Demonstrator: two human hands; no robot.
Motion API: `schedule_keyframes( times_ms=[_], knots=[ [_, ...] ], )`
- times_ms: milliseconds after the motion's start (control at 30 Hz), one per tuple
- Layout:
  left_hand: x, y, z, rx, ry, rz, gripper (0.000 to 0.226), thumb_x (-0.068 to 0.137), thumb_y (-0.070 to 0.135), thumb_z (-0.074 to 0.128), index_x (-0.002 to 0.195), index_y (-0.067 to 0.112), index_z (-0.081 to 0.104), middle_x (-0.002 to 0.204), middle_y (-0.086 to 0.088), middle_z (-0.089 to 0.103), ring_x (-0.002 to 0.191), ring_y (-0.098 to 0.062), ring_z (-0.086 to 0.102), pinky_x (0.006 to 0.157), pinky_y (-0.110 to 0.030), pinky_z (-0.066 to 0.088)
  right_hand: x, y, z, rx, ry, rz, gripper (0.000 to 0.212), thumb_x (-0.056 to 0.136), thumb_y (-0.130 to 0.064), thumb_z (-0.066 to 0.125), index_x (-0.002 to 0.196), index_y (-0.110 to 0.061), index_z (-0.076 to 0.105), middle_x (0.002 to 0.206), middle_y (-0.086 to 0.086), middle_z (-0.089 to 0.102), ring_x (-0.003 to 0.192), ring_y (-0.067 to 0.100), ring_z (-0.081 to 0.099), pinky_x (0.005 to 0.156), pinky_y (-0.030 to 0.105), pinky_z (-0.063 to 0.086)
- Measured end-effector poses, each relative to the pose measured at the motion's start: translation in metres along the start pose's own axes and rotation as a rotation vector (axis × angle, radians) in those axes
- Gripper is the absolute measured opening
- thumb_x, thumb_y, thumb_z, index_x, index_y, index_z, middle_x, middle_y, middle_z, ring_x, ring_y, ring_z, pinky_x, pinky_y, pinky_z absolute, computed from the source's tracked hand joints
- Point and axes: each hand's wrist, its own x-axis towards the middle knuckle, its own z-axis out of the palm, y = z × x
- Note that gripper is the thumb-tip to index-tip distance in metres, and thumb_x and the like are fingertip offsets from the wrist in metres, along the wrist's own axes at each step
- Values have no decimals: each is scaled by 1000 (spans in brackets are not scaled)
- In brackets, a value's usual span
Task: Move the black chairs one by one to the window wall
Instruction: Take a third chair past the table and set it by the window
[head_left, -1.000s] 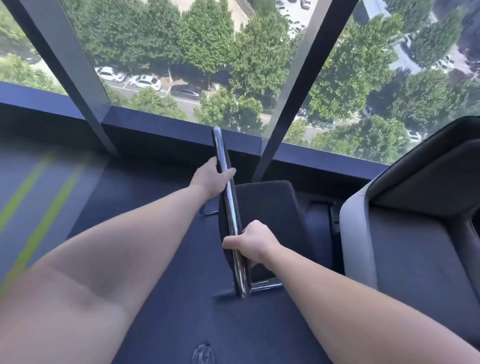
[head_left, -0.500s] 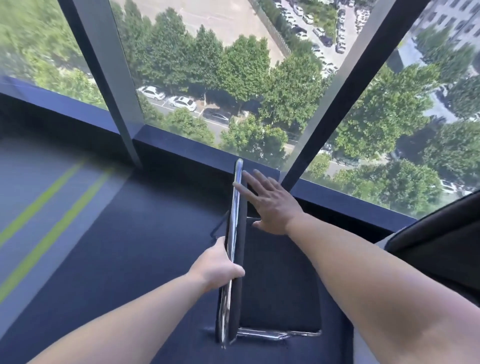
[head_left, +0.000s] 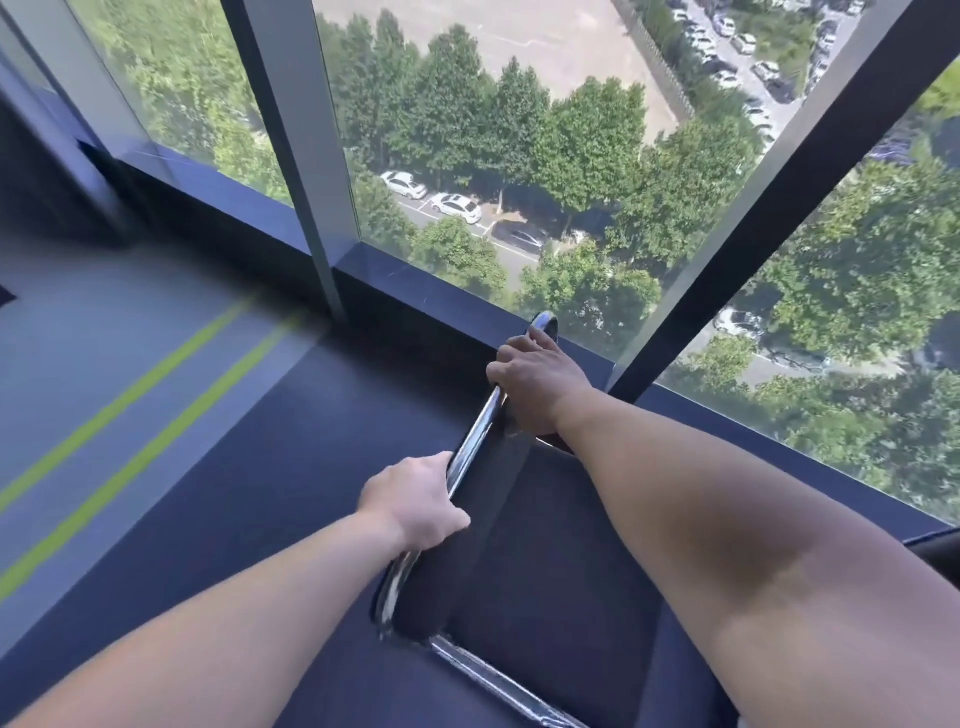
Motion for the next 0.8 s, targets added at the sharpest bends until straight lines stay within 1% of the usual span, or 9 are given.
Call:
schedule_keyframes(
  times_ms=[167, 233, 300, 367, 467, 500, 567, 700, 800],
  knots=[
    [34, 24, -15, 247, 141, 140, 34, 70, 51, 65, 87, 26, 48, 79, 7, 57, 77, -24, 58, 66, -31, 43, -16, 42, 10, 78, -30, 160, 67, 66, -59, 83, 120, -28, 58, 122, -5, 54, 134, 21, 36, 123, 42, 10],
    [46, 36, -23, 348, 208, 223, 38, 73, 58, 65, 88, 26, 50, 80, 6, 60, 81, -25, 62, 66, -31, 44, -25, 61, 13, 99, -35, 212, 70, 66, -63, 82, 122, -27, 58, 125, -4, 55, 133, 23, 38, 121, 43, 15],
    [60, 51, -30, 463, 260, 306, 42, 78, 65, 63, 95, 29, 52, 86, 5, 64, 85, -25, 65, 65, -31, 42, -35, 81, 18, 100, -49, 263, 72, 67, -68, 79, 122, -26, 58, 128, -2, 57, 132, 24, 40, 118, 43, 22],
    [71, 62, -35, 548, 309, 338, 43, 83, 68, 59, 103, 31, 52, 91, 4, 66, 85, -26, 66, 64, -31, 40, -44, 97, 21, 89, -48, 301, 70, 69, -72, 74, 119, -26, 58, 127, 0, 59, 129, 25, 44, 114, 43, 27],
    [84, 97, -14, 464, 362, 239, 40, 92, 57, 57, 117, 28, 48, 101, -1, 65, 91, -29, 65, 67, -34, 41, -69, 128, 35, 120, -24, 375, 62, 70, -75, 72, 107, -28, 57, 120, 0, 62, 121, 25, 51, 107, 44, 33],
    [87, 110, -4, 440, 381, 199, 40, 93, 54, 57, 121, 27, 45, 107, -3, 62, 97, -30, 62, 71, -36, 40, -78, 136, 40, 135, -13, 398, 59, 70, -75, 71, 102, -28, 54, 115, -1, 63, 116, 25, 53, 104, 43, 35],
    [95, 132, 14, 481, 414, 157, 45, 95, 50, 56, 127, 25, 39, 116, -6, 54, 107, -30, 53, 80, -42, 37, -95, 151, 48, 148, 6, 428, 56, 72, -74, 71, 94, -28, 48, 108, -1, 63, 107, 25, 57, 98, 43, 40],
    [112, 167, 19, 496, 377, 174, 47, 94, 47, 58, 130, 24, 37, 122, -9, 46, 116, -32, 41, 93, -51, 30, -123, 176, 59, 159, -9, 494, 54, 76, -74, 67, 93, -26, 46, 96, -1, 59, 101, 27, 59, 92, 42, 42],
    [121, 199, 24, 500, 332, 171, 44, 94, 44, 60, 126, 23, 38, 123, -12, 42, 119, -33, 38, 96, -54, 27, -145, 195, 69, 179, -30, 553, 56, 76, -76, 66, 95, -25, 51, 98, 1, 61, 98, 28, 57, 90, 42, 42]
  ],
)
